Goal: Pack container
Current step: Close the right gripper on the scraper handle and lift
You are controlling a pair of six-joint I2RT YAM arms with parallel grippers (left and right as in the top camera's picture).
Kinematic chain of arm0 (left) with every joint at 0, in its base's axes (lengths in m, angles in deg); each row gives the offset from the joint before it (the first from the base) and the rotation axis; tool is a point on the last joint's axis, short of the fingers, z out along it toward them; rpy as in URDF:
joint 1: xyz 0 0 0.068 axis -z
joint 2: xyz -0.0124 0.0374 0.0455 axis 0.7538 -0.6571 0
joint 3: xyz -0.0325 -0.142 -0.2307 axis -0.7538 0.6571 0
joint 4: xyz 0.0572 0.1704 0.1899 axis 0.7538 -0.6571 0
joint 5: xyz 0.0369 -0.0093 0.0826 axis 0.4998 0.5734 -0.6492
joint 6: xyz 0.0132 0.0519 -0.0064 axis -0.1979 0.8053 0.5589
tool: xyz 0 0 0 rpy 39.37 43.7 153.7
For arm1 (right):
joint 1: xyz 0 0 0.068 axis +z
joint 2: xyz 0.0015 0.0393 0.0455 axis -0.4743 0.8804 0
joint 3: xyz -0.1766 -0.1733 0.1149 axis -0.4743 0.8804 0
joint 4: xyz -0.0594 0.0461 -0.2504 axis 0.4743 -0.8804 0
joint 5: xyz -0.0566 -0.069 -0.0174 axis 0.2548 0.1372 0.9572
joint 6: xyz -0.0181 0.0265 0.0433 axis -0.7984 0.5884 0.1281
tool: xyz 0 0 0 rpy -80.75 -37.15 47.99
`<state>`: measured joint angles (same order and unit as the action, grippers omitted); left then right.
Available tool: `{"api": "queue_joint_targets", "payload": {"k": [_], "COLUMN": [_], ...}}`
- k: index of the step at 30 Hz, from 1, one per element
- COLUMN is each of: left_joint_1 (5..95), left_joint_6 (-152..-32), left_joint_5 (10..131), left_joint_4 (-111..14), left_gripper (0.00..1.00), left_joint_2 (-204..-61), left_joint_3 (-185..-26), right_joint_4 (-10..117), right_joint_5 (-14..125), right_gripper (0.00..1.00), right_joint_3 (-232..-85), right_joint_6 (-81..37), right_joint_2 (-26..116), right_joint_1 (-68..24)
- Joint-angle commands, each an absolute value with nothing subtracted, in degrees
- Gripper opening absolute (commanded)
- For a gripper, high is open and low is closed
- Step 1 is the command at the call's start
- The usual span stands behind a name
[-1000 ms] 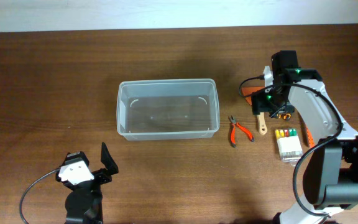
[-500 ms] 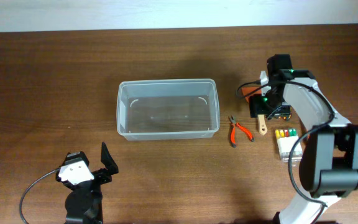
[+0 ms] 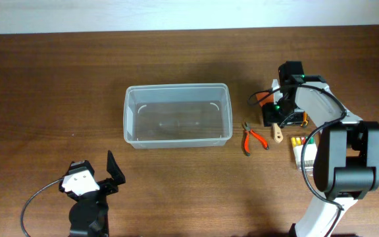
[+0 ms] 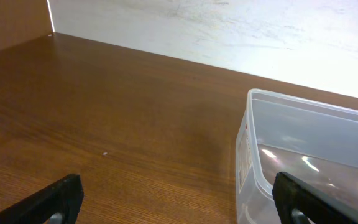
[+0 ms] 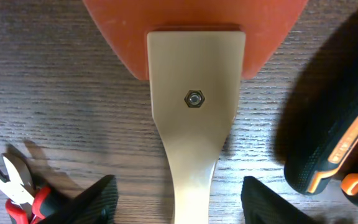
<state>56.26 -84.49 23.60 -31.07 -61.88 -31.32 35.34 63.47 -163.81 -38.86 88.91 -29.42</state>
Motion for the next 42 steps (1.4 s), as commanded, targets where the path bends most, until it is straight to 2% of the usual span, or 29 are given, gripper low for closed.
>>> {"api": "queue_joint_targets", "payload": {"k": [1, 17, 18, 22, 25, 32, 38, 42], "left_joint_1": [56.4, 56.4, 56.4, 56.4, 56.4, 56.4, 56.4, 56.4], "left_joint_6": [-84.0, -84.0, -84.0, -84.0, -84.0, -84.0, -84.0, -84.0], "left_joint_5": [23.4, 23.4, 23.4, 23.4, 23.4, 23.4, 23.4, 23.4], "left_joint_4": [-31.2, -31.2, -31.2, -31.2, -31.2, -31.2, -31.2, -31.2], "left_gripper": [0.99, 0.99, 0.99, 0.99, 0.99, 0.99, 0.99, 0.99], "left_joint_2": [-61.6, -61.6, -61.6, -61.6, -61.6, -61.6, -61.6, -61.6], "left_joint_3": [-31.1, -31.1, -31.1, -31.1, -31.1, -31.1, -31.1, -31.1], "right_joint_4": [35.6, 36.9, 36.9, 36.9, 36.9, 32.8, 24.3, 16.8], "right_joint_5": [64.0, 64.0, 64.0, 64.0, 64.3, 66.6, 66.6, 64.6], "right_gripper": [0.61, 0.60, 0.58, 0.28, 0.13, 0.04, 0.04, 0.04], "right_joint_3": [-164.6, -164.6, -164.6, -164.6, -164.6, -169.1, -184.9, -201.2], "right_joint_6": [-38.6, -38.6, -38.6, -38.6, -38.5, -38.4, -38.4, -41.4], "right_joint_2": [89.5, 92.7, 92.7, 92.7, 92.6, 92.2, 90.7, 89.9], "right_joint_1": [-29.8, -29.8, -29.8, -29.8, -29.8, -29.8, -29.8, -28.4]}}
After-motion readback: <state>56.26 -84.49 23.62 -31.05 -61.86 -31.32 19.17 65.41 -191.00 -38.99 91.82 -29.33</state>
